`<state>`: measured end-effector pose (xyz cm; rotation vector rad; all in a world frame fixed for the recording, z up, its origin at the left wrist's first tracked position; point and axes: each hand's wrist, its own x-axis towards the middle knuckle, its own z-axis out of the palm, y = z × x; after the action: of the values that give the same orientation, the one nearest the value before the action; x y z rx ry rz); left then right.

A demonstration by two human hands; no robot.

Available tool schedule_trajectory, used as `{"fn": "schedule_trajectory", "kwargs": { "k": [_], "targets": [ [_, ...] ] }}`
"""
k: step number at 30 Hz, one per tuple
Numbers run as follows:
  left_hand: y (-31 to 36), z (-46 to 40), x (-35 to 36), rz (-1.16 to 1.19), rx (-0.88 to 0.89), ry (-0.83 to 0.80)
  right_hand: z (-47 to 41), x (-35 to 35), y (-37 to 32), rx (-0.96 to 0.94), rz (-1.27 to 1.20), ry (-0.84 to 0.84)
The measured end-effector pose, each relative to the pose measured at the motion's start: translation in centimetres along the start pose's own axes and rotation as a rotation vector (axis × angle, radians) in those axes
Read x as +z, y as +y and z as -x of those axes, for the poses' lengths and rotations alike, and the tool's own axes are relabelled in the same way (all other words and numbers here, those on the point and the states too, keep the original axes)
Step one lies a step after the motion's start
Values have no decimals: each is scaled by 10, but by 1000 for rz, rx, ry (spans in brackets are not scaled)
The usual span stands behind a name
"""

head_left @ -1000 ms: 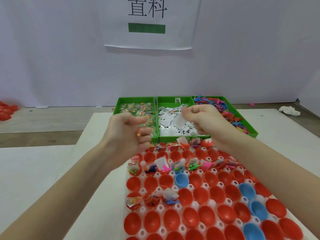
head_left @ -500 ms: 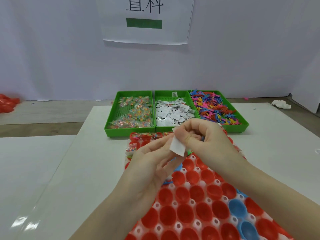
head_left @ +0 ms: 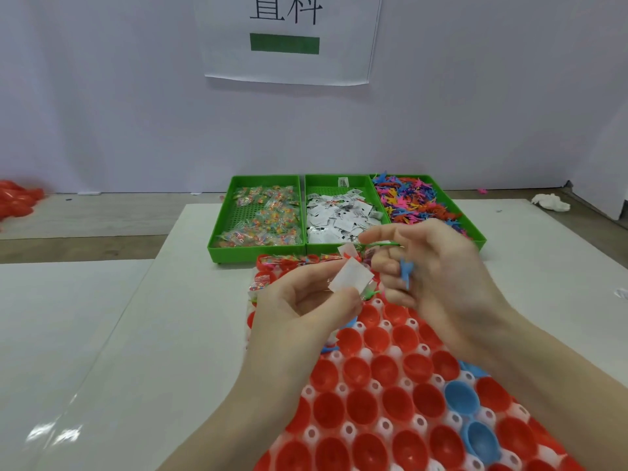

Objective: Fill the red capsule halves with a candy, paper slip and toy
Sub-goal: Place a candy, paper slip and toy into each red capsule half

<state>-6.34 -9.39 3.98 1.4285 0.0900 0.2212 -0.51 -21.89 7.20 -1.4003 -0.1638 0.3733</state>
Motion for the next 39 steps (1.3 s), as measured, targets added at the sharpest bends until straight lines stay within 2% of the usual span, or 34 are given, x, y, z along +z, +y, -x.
{"fn": "schedule_trajectory", "kwargs": {
  "k": [3, 5, 13, 18, 23, 30, 32, 36, 39],
  "targets": [
    [1, 0, -2, -5, 21, -23, 5, -5, -4, 38, -156, -118],
    [1, -1, -2, -7, 26, -21, 6, -8, -3, 26, -145, -150],
    [4, -1, -6, -39, 30, -35, 17, -8, -4, -248, 168, -77],
    [12, 2, -10, -75, 88, -125, 15, -3, -2, -383, 333, 5],
    [8, -4, -21, -152, 113, -205, 10, 0, 5, -375, 496, 79],
    [1, -12, -22, -190, 129, -192, -5, -3, 17, -341, 737, 0],
    [-5, -17, -20, -312, 165, -154, -10, -5, 23, -353, 762, 7],
    [-23, -23, -24, -724, 281, -63, -15, -15, 39, -327, 928, 25],
    [-33, -19, -31, -1018, 357, -165, -14, -21, 51, -298, 1108, 11]
  ]
}}
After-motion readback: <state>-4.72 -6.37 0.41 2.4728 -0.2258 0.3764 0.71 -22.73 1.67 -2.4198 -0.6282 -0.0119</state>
